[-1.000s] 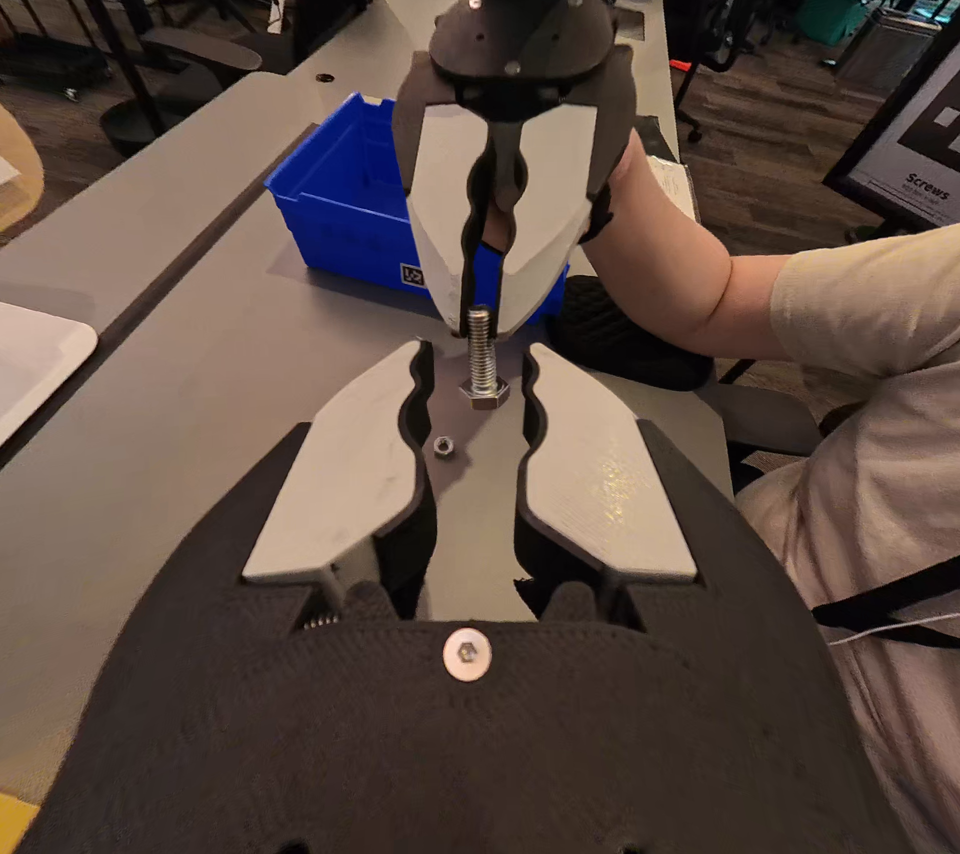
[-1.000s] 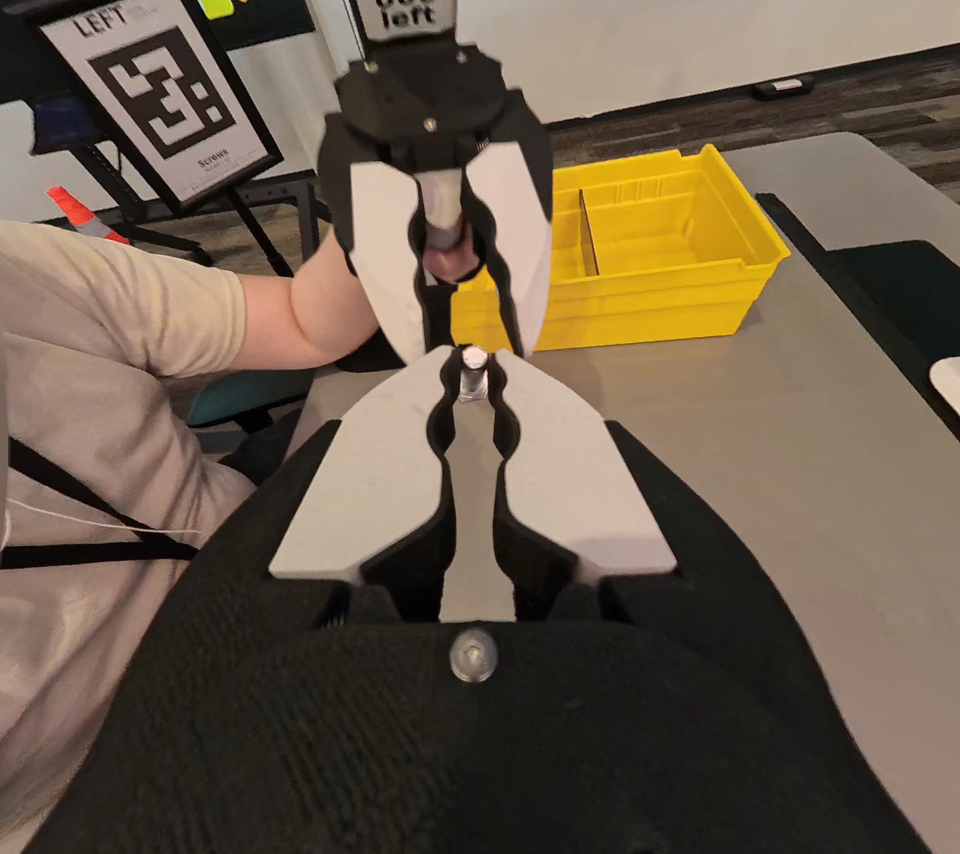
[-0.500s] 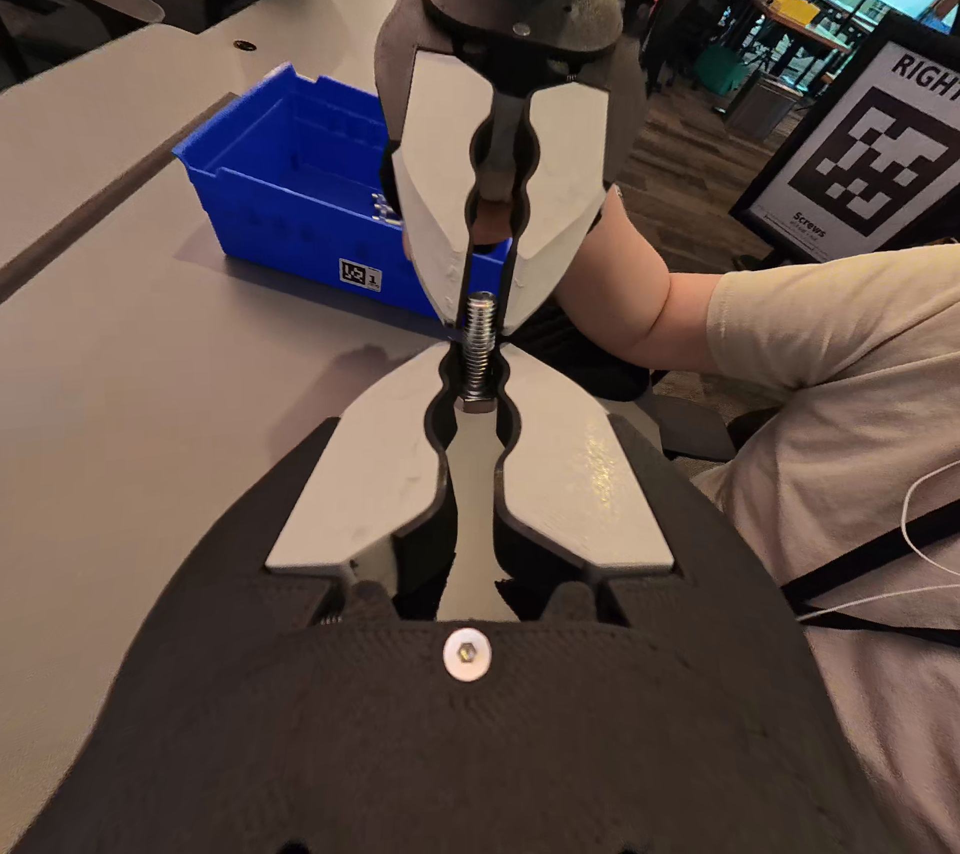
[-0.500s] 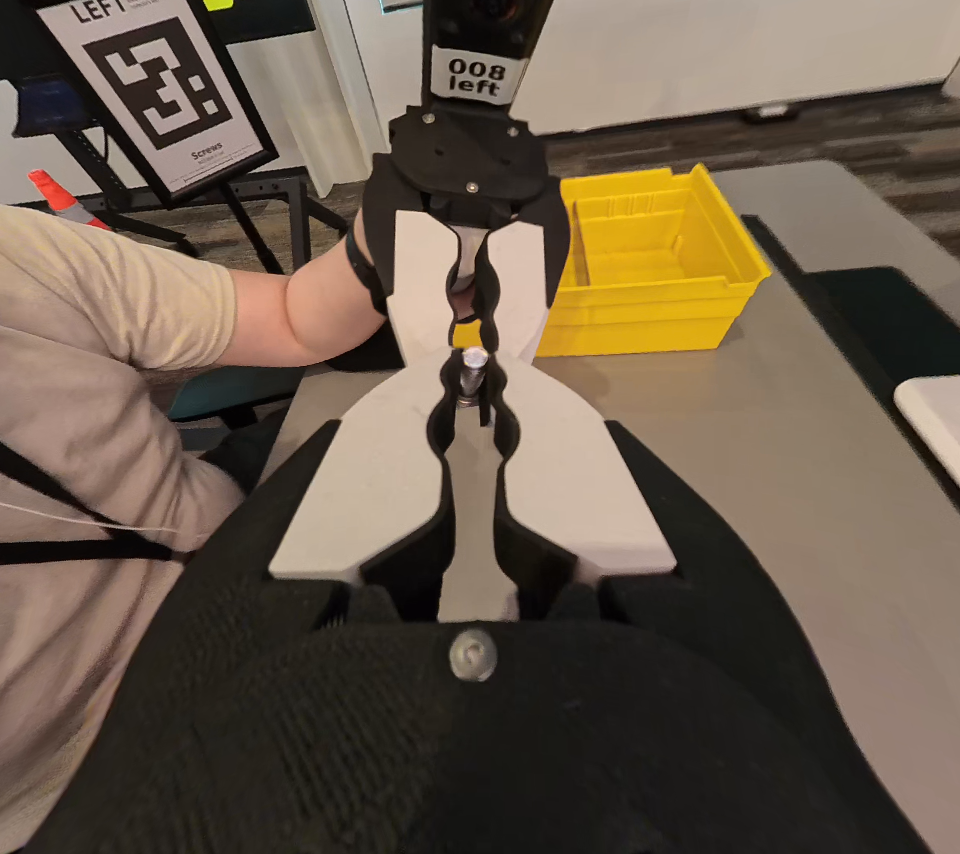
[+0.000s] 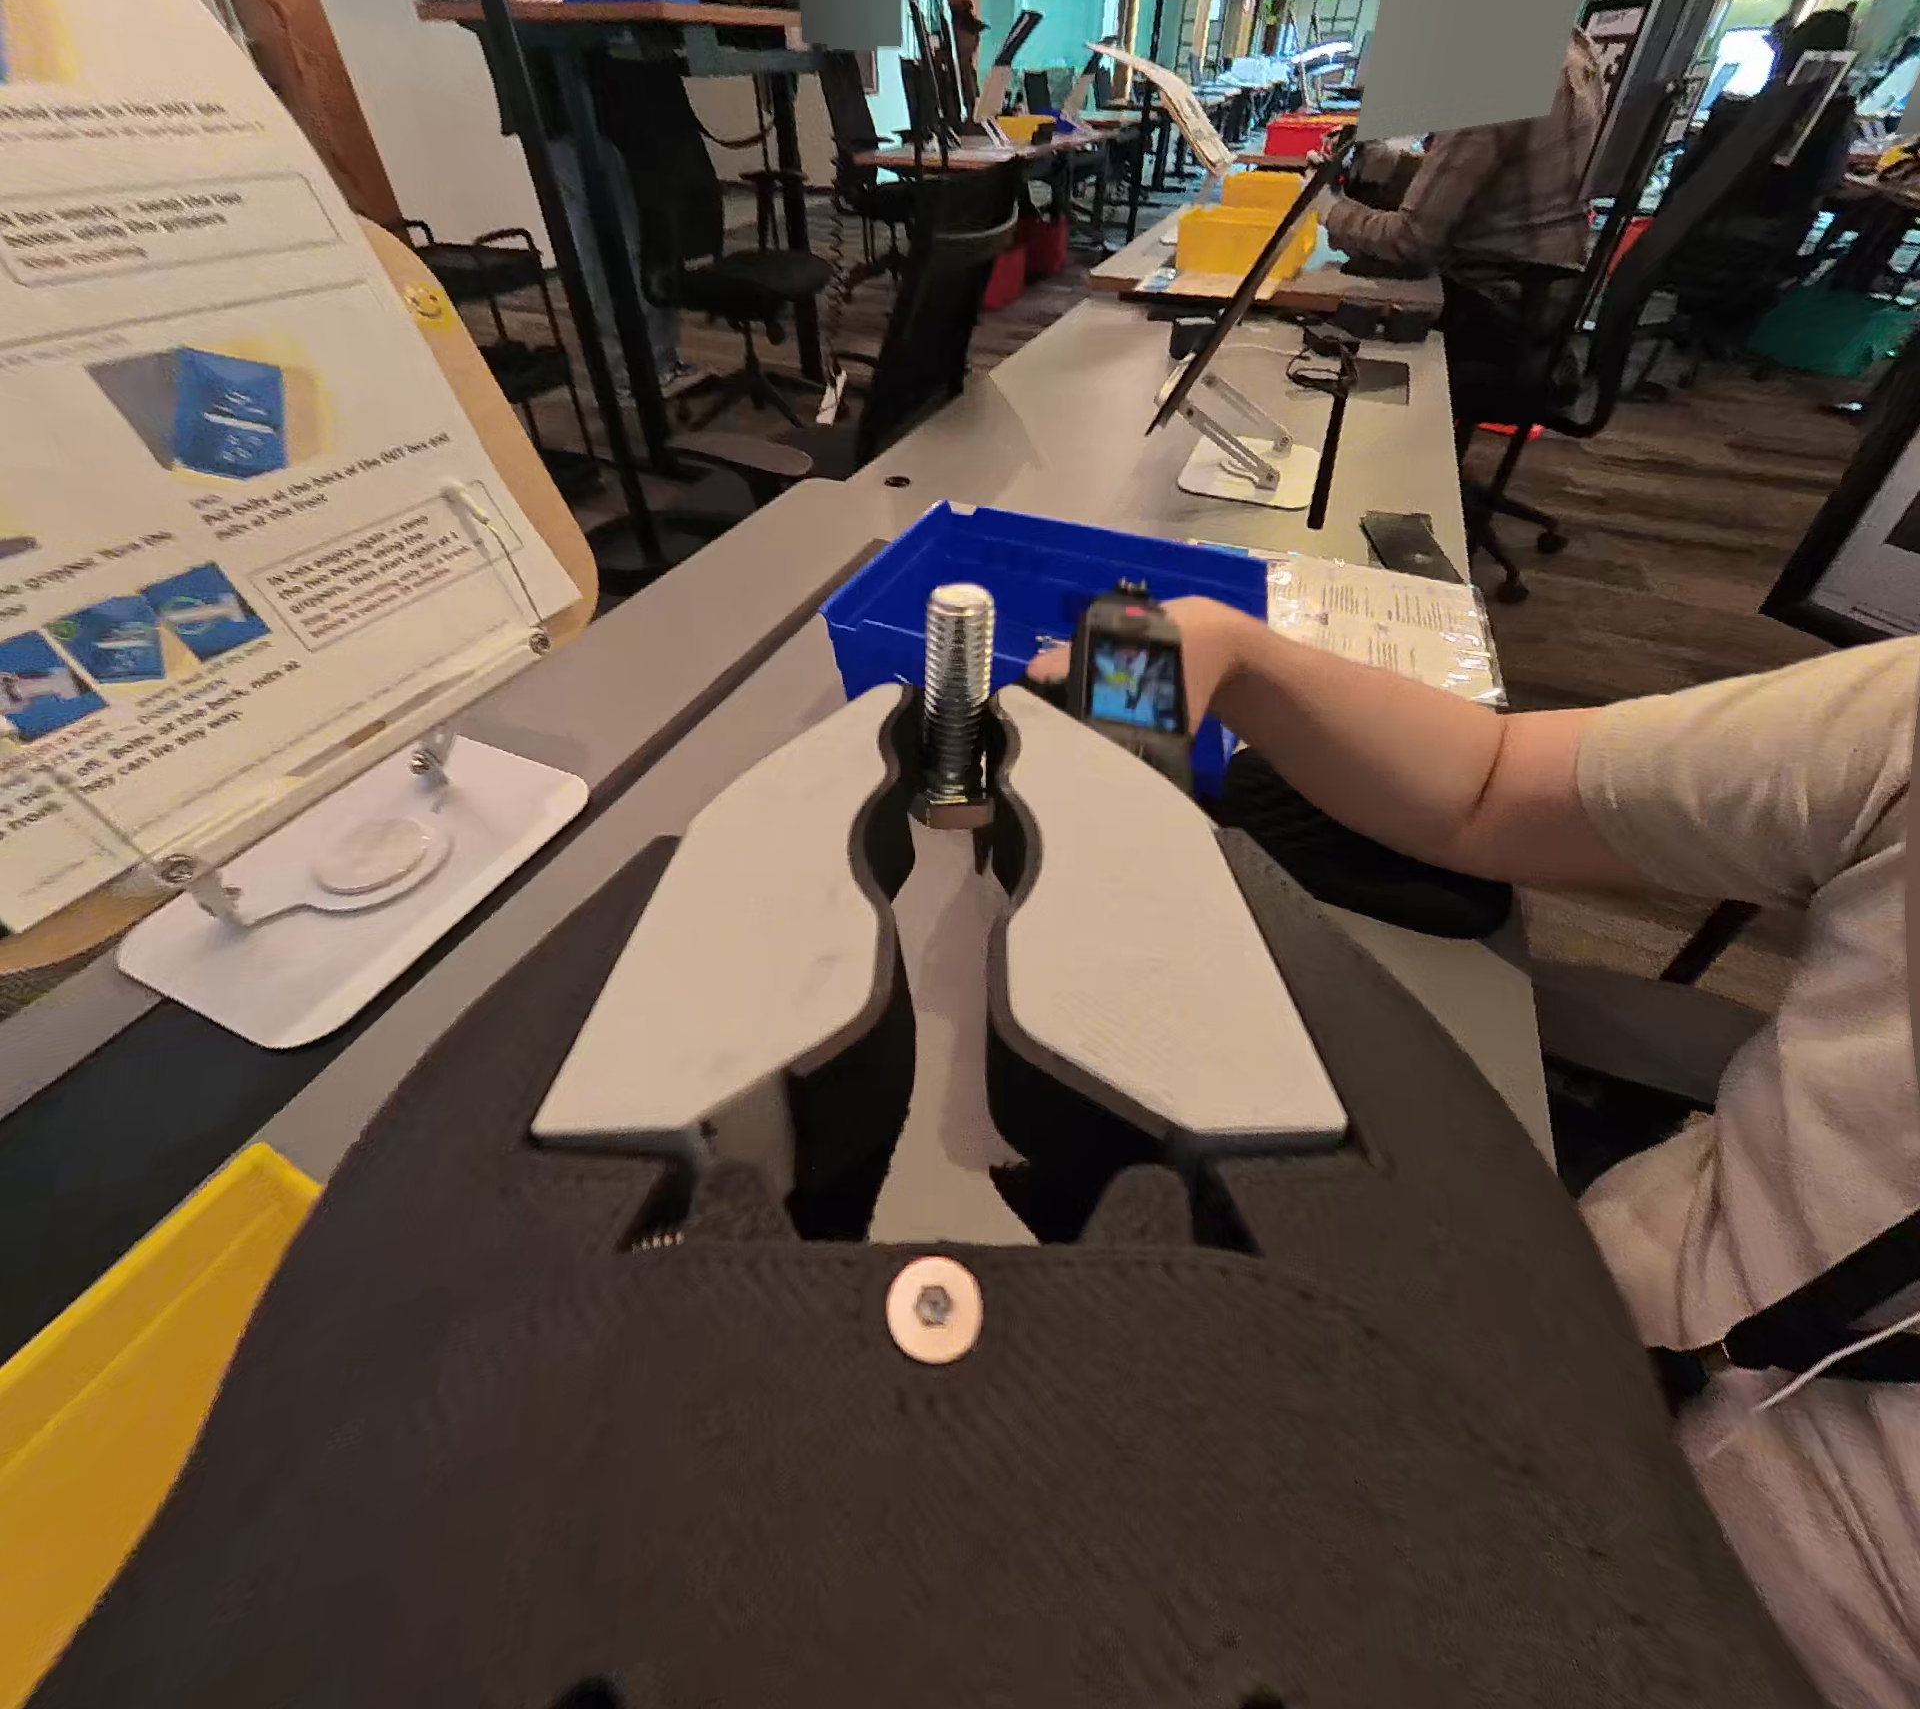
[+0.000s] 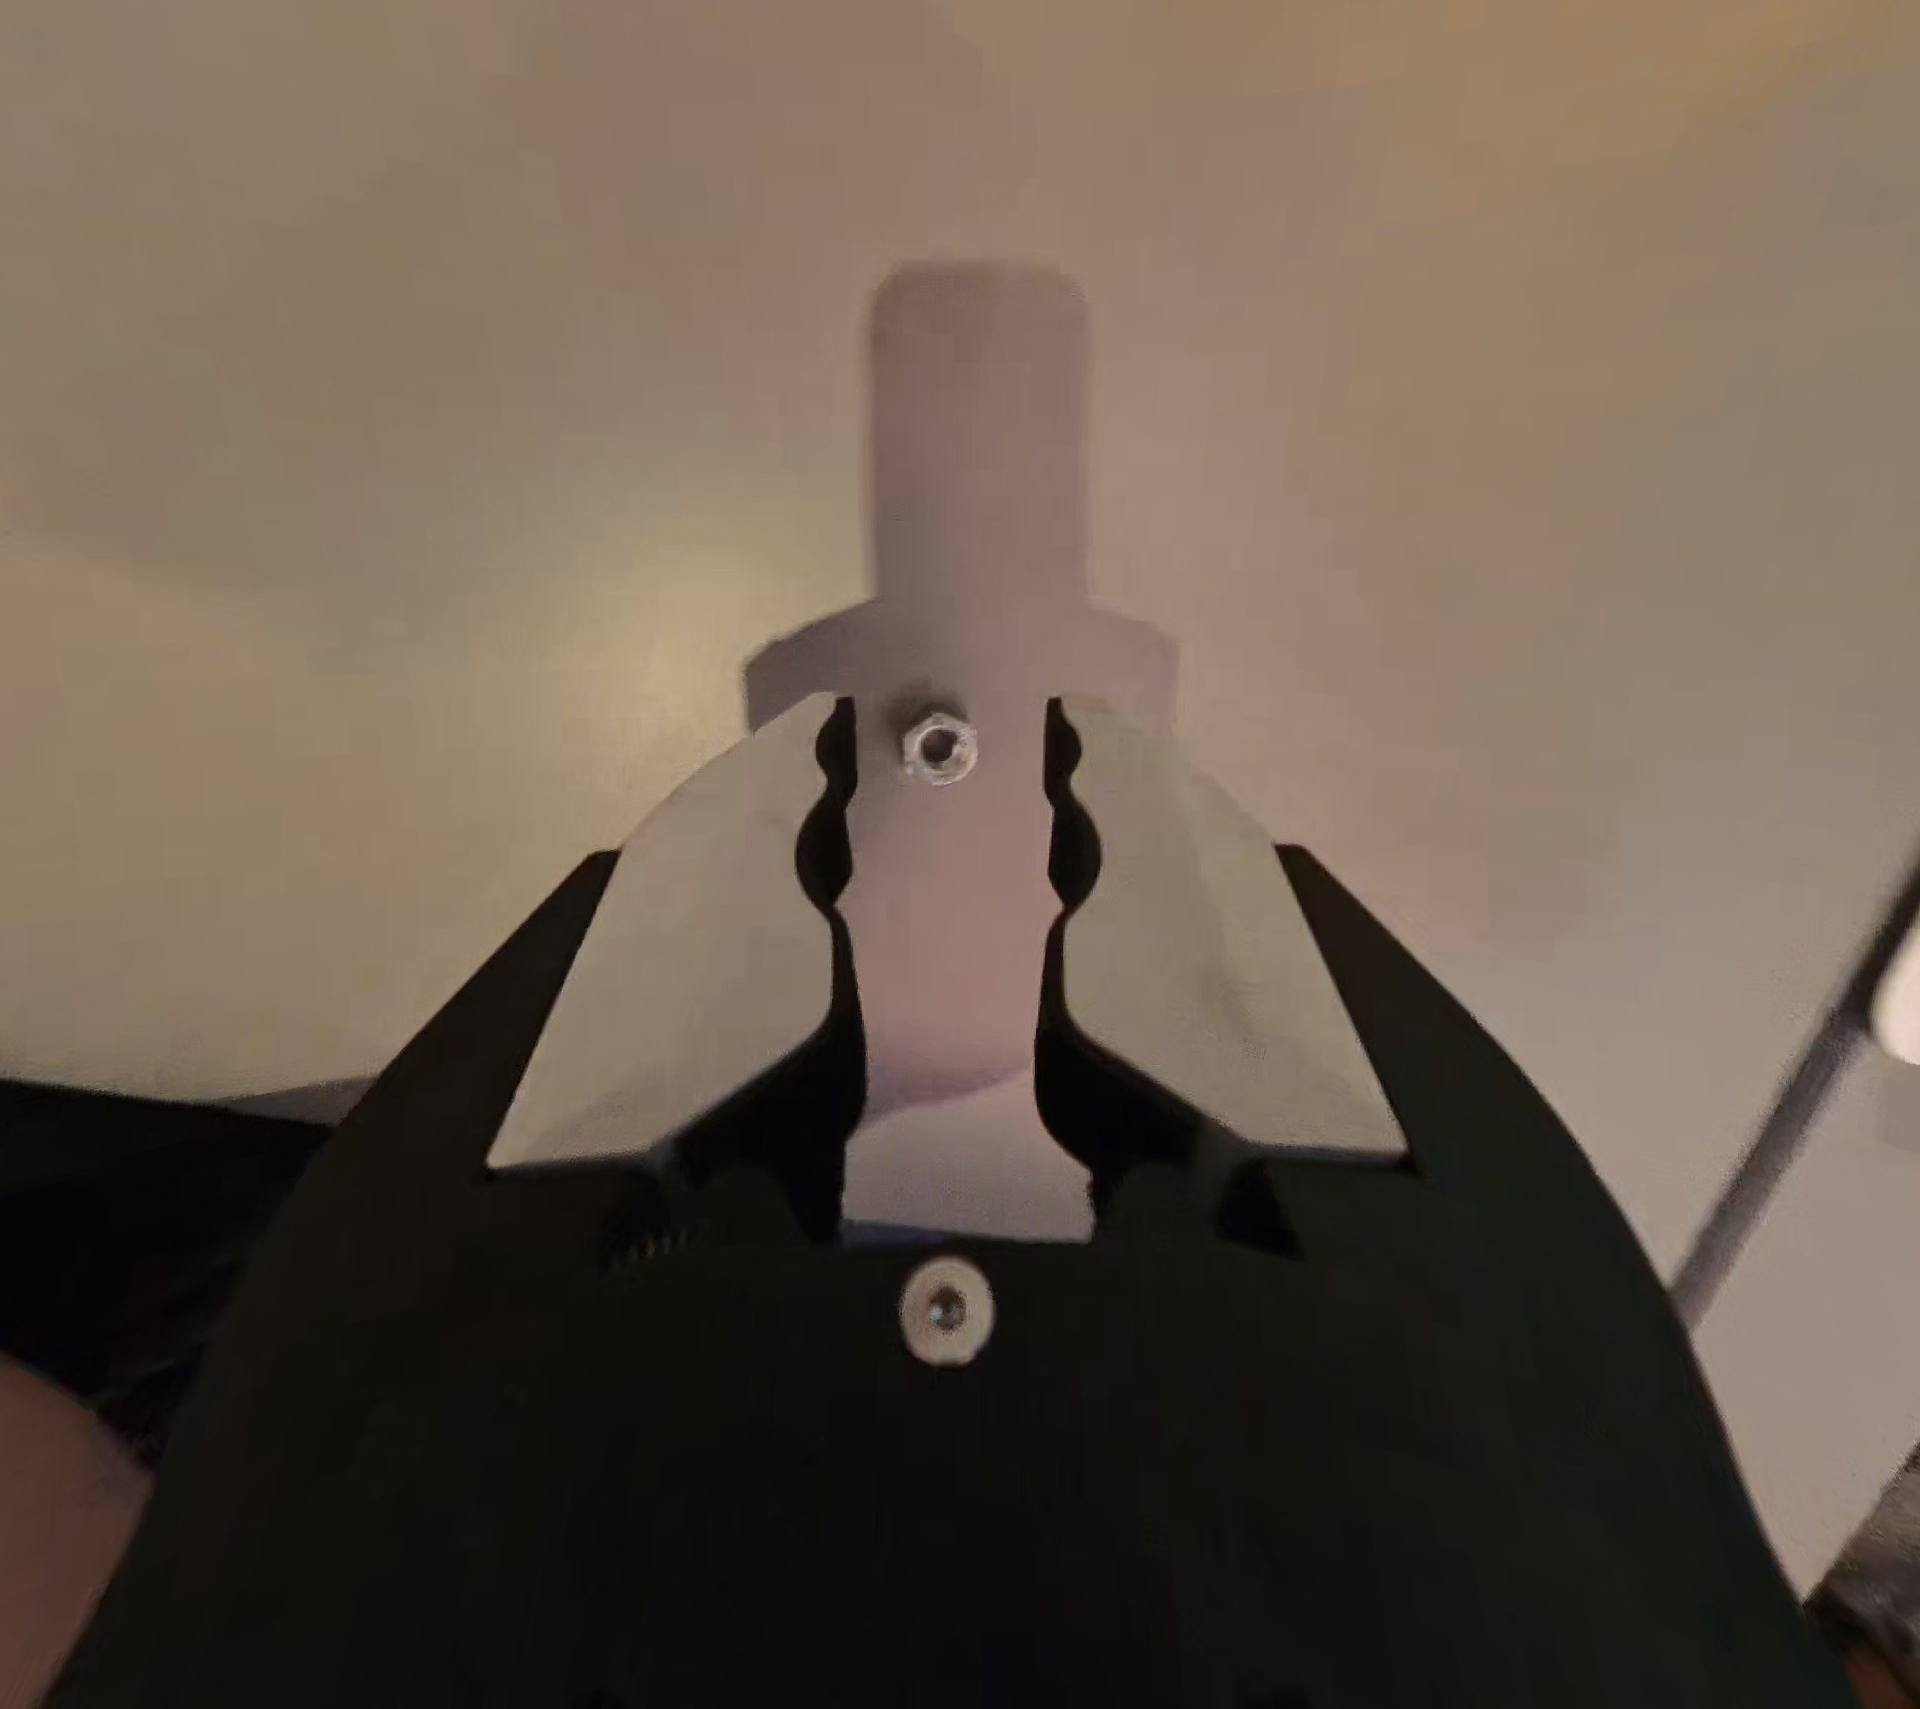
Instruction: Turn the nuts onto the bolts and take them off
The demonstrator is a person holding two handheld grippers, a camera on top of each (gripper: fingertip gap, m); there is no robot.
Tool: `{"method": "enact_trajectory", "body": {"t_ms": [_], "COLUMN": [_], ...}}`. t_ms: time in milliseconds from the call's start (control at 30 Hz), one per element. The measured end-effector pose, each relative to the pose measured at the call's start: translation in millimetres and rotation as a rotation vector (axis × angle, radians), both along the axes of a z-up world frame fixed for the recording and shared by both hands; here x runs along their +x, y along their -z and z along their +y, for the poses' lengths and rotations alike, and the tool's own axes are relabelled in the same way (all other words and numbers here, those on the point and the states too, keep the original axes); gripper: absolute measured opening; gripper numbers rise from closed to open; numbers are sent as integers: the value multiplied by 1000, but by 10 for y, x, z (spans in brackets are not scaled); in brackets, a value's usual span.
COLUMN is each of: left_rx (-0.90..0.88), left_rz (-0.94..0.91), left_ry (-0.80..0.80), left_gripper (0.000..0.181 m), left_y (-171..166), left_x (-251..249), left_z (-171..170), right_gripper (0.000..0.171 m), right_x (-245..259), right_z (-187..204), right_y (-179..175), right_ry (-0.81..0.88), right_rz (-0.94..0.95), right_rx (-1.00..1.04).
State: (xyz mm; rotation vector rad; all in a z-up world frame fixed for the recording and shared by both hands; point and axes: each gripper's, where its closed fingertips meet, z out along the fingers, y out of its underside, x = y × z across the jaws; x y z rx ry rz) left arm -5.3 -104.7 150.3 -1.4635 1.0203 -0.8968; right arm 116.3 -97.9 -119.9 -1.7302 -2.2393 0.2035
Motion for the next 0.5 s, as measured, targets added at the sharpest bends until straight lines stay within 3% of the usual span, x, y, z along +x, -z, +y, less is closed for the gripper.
{"method": "enact_trajectory", "body": {"t_ms": [167,300,500], "left_rx": [11,8,0], "left_rz": [-23,-18,9], "left_ry": [11,28,49], "left_gripper": [10,10,10], "left_y": [-68,-46,28], "left_x": [-62,-14,94], "left_z": [-55,-54,-43], "right_gripper": [34,34,19], "right_x": [105,181,160], "right_z": [12,103,83], "right_y": [331,396,413], "right_ry": [-36,-12,-25], "right_rz": [-149,-202,-190], "right_rx": [3,36,11]}}
